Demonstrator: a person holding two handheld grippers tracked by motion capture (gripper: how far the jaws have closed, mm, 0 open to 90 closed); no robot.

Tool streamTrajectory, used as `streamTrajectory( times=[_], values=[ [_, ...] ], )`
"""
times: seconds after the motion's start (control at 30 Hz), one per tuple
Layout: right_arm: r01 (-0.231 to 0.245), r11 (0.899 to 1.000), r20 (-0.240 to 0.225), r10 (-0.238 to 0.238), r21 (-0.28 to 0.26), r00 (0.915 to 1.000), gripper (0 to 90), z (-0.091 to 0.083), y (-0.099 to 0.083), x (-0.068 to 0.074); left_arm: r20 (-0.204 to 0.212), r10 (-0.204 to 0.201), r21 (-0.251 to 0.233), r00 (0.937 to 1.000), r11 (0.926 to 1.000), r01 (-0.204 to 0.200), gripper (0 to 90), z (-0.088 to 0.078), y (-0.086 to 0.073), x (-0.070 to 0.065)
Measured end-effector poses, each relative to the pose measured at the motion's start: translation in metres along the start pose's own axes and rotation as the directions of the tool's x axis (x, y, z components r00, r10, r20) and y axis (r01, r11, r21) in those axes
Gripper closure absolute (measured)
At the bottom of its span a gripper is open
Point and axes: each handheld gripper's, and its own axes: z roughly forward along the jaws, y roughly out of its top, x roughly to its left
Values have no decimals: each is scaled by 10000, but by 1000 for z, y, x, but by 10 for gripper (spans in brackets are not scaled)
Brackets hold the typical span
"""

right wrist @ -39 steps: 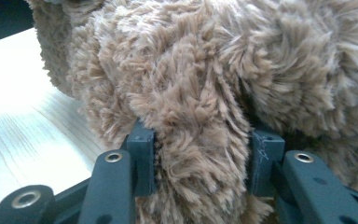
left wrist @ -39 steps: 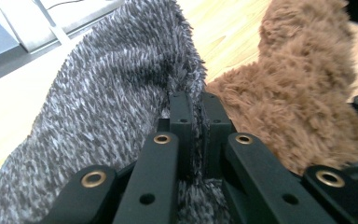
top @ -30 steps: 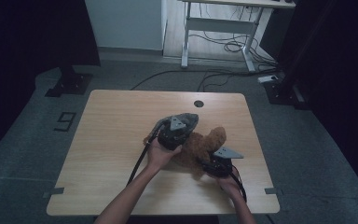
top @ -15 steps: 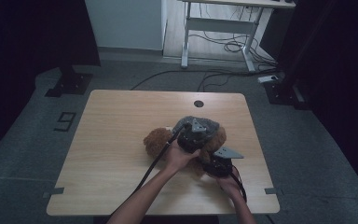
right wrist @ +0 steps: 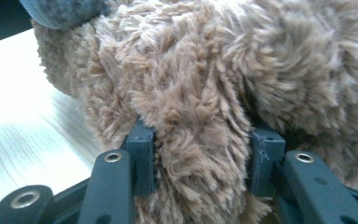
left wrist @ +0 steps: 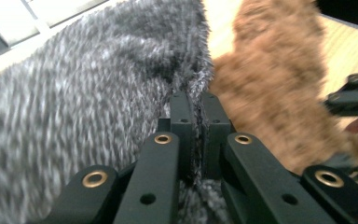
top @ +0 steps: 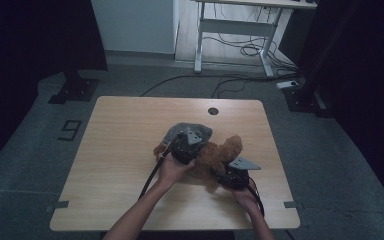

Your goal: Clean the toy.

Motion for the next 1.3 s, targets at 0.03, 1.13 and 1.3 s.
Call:
streamTrajectory(
  times=[0.03, 1.13, 1.3],
  values=[
    [13, 10000, -11, -13, 8, 10000, 539, 0, 0, 0, 72, -92, -64, 9999, 9999, 92, 858, -4, -2, 3],
    [-196, 9998, 30, 196, -43, 9998, 533, -1, -2, -3, 300, -910, -1033, 9954, 9902, 937, 853, -36, -8, 37],
    [-196, 9998, -30, 196, -36, 9998, 533, -1, -2, -4, 591, -198, -441, 9981, 9988, 224, 853, -9, -5, 6]
  ],
)
